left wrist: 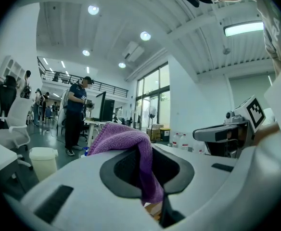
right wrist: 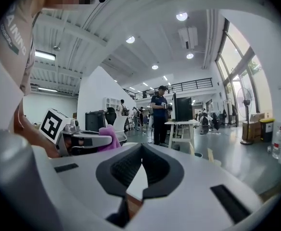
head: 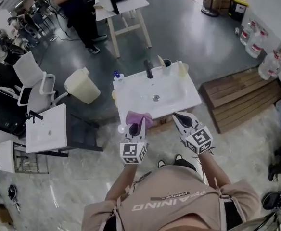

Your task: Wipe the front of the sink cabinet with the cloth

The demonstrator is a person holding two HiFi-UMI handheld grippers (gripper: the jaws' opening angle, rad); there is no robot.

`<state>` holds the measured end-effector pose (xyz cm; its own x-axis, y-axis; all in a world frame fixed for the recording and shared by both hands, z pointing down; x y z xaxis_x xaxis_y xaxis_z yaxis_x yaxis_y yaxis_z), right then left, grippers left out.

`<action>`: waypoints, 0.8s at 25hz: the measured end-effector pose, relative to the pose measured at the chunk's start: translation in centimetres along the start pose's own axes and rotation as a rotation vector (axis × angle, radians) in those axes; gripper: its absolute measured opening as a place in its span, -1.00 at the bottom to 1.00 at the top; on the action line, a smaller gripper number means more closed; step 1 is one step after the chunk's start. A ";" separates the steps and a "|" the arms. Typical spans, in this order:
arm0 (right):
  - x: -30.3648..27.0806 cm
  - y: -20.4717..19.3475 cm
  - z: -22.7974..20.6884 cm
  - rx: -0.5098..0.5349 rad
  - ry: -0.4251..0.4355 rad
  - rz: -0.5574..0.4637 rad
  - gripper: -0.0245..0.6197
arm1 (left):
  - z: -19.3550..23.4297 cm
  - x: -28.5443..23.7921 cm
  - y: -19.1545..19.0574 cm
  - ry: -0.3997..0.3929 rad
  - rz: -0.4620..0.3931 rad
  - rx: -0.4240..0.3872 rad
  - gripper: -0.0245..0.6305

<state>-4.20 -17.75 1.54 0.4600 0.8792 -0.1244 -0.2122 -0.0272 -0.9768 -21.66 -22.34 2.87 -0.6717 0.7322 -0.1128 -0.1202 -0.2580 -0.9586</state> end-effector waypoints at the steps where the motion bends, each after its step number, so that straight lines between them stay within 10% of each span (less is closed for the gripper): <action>1: 0.0 0.3 -0.2 0.009 -0.002 -0.010 -0.89 | -0.1 0.0 0.3 0.007 -0.005 0.013 -0.81; 20: 2.6 1.0 -3.4 0.010 0.011 -0.029 -0.89 | -3.1 0.1 1.9 0.099 -0.045 -0.001 -0.81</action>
<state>-0.29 -17.04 -0.31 0.4757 0.8742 -0.0977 -0.2073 0.0035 -0.9783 -19.68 -20.84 0.23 -0.5897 0.8020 -0.0948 -0.1483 -0.2229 -0.9635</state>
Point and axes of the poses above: the fingertips, and each gripper's own axes: x backward along the fingers, z to its left, y out of its top, the point moved 4 cm from there along x, backward along the fingers, and after that the axes turned 12 degrees about x, right-handed, at the moved point
